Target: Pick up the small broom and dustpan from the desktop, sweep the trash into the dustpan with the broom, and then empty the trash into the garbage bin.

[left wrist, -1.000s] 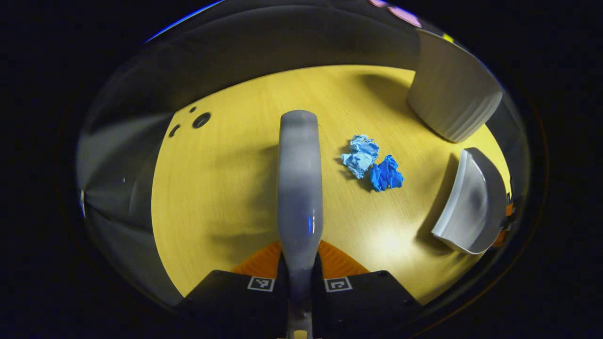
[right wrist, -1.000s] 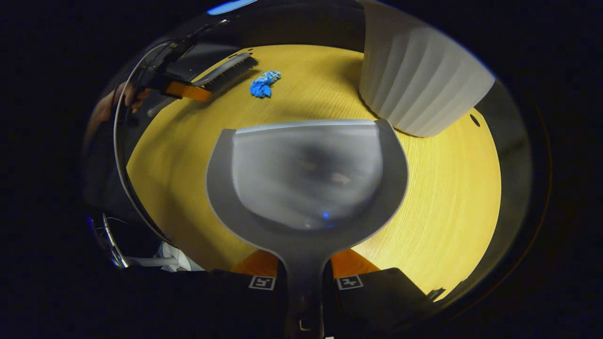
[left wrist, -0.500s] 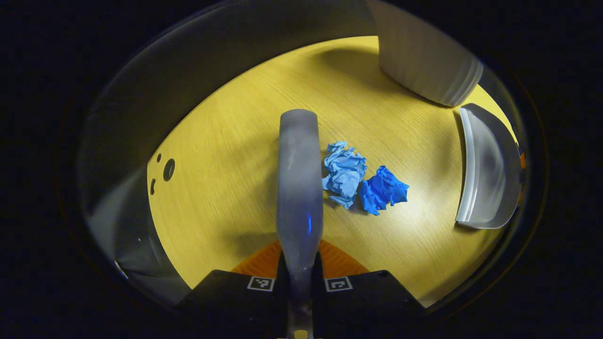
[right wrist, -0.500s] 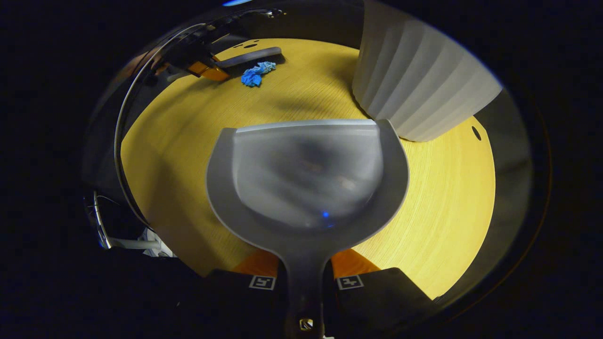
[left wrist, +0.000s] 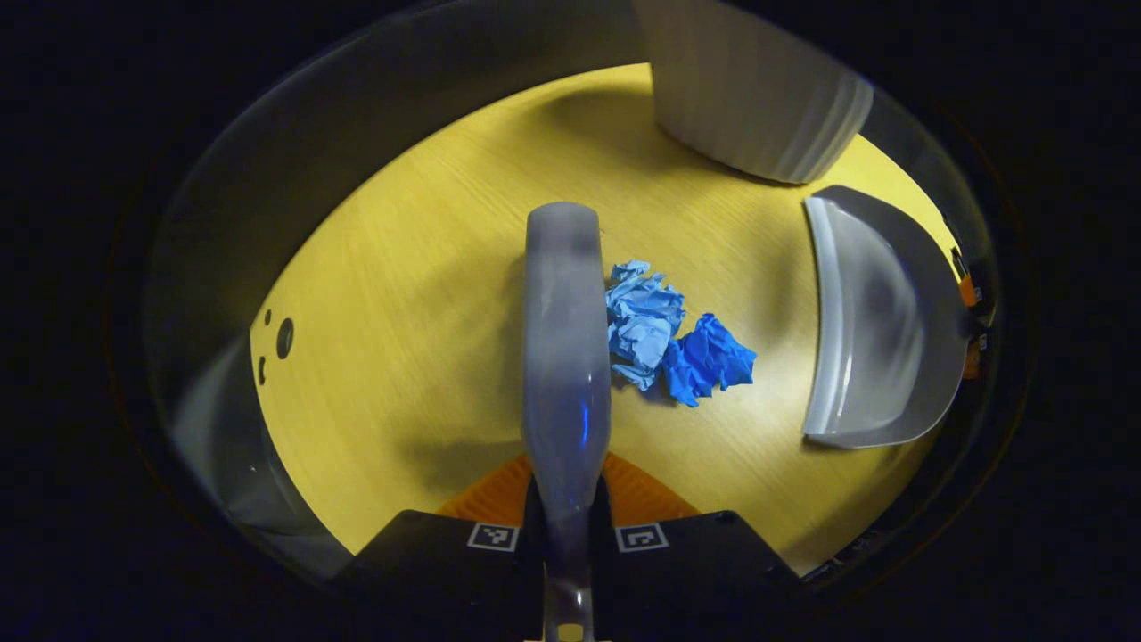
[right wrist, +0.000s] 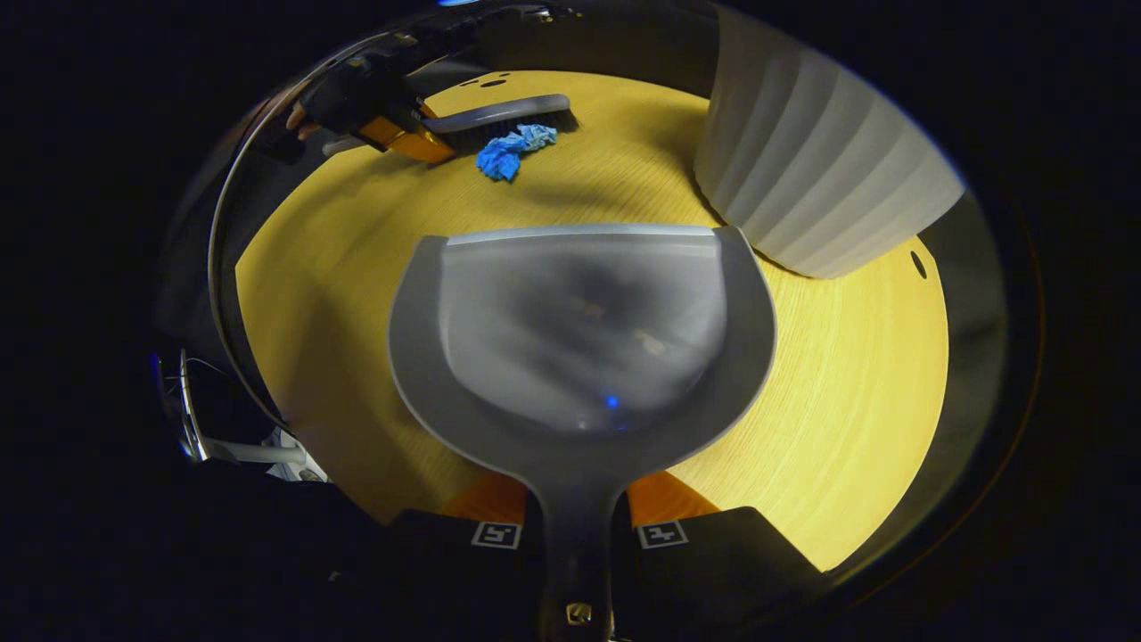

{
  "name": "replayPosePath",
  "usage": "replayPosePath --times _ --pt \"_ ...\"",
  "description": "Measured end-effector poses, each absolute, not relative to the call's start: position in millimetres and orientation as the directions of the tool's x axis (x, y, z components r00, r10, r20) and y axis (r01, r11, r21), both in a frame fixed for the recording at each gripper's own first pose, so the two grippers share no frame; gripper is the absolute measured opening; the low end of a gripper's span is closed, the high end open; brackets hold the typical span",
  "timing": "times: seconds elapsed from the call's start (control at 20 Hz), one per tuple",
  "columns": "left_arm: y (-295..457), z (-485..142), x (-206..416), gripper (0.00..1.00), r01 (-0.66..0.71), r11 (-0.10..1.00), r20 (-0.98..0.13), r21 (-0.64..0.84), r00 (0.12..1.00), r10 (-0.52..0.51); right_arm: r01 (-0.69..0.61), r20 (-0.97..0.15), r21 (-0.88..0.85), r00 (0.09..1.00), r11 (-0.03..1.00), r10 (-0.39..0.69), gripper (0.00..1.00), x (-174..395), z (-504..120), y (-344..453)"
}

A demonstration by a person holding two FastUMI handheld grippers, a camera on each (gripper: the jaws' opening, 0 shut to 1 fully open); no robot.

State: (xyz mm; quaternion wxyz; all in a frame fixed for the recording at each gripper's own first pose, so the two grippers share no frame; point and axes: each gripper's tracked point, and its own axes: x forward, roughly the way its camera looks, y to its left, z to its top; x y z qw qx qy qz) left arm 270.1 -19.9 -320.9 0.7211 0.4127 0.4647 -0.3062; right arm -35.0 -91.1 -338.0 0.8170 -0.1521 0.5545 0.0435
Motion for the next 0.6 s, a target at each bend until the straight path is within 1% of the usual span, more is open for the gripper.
replayPosePath --times 0.1,0.15,0.2,0.35,0.5,0.55,0.6 --pt "-22.4 -325.1 265.9 0.25 0.849 0.459 -0.939 0.261 0.335 -0.084 -0.241 -0.921 -0.192 0.379 0.951 -0.090 0.32 -29.7 -338.3 -87.9" --pt "-23.7 -329.8 260.9 0.28 0.861 0.456 -0.948 0.223 0.300 -0.102 -0.243 -0.922 -0.188 0.378 0.952 -0.085 0.32 -25.9 -340.4 -85.0" --pt "-25.7 -333.3 255.9 0.25 0.875 0.448 -0.959 0.184 0.260 -0.114 -0.245 -0.922 -0.185 0.378 0.952 -0.082 0.33 -25.4 -339.2 -84.5" --pt "-19.9 -341.6 263.0 0.25 0.916 0.376 -0.974 0.140 0.197 -0.116 -0.237 -0.917 -0.187 0.389 0.953 -0.083 0.32 -24.4 -343.9 -82.5" --pt "-19.4 -345.8 259.4 0.25 0.941 0.336 -0.987 0.033 0.083 -0.136 -0.216 -0.911 -0.183 0.405 0.959 -0.083 0.32 -23.6 -344.0 -81.8" --pt "-15.3 -346.8 269.3 0.25 0.945 0.324 -0.988 0.046 0.091 -0.124 -0.214 -0.910 -0.182 0.406 0.960 -0.082 0.32 -25.2 -343.1 -82.8" --pt "-16.0 -338.3 267.2 0.28 0.945 0.326 -0.990 0.038 0.081 -0.118 -0.210 -0.906 -0.184 0.414 0.960 -0.083 0.33 -24.7 -343.3 -83.0"
